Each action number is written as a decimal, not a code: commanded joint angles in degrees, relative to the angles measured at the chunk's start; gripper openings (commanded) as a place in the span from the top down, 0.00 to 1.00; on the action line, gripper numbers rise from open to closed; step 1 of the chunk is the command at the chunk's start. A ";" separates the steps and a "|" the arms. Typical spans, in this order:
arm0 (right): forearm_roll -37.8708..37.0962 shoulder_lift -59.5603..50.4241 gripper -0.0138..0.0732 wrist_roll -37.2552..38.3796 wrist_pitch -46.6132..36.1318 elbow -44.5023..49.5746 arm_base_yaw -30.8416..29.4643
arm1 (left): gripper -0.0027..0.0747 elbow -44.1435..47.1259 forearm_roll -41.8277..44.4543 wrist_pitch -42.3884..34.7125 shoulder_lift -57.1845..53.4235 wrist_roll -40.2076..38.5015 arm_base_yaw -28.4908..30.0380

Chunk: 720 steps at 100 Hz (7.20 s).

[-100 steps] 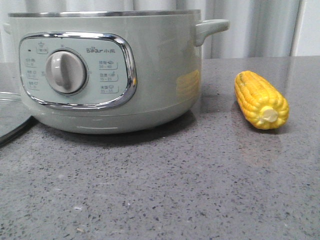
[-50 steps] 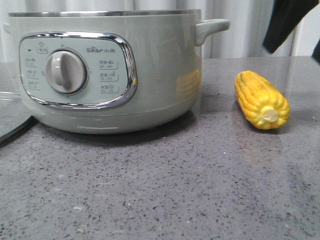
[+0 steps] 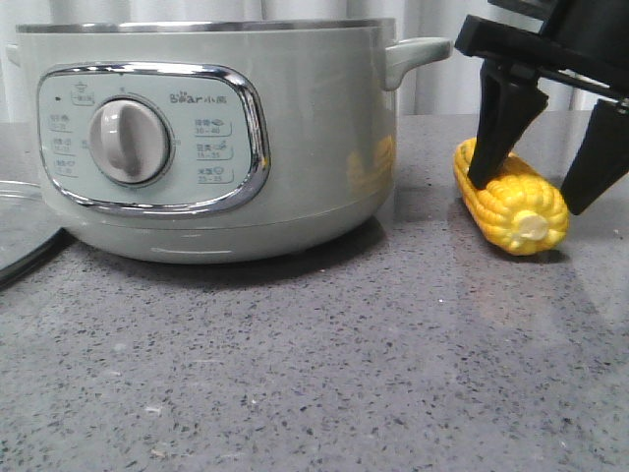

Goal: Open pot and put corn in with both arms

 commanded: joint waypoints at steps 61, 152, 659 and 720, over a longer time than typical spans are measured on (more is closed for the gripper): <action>-0.93 -3.05 0.85 0.01 -0.91 -1.93 0.00 | 0.99 -2.14 -0.26 -3.77 0.17 -0.53 -0.45; 1.41 -11.06 0.85 -3.00 -7.57 -22.04 15.66 | 0.99 -2.14 -0.26 -3.77 0.17 -0.53 -0.45; -26.08 -90.47 0.93 -2.37 -35.10 47.53 19.29 | 0.99 20.48 -10.18 33.37 -27.86 6.26 0.67; -26.08 -90.47 0.93 -2.37 -35.10 47.53 19.29 | 0.99 20.38 -10.45 33.46 -27.86 6.26 0.67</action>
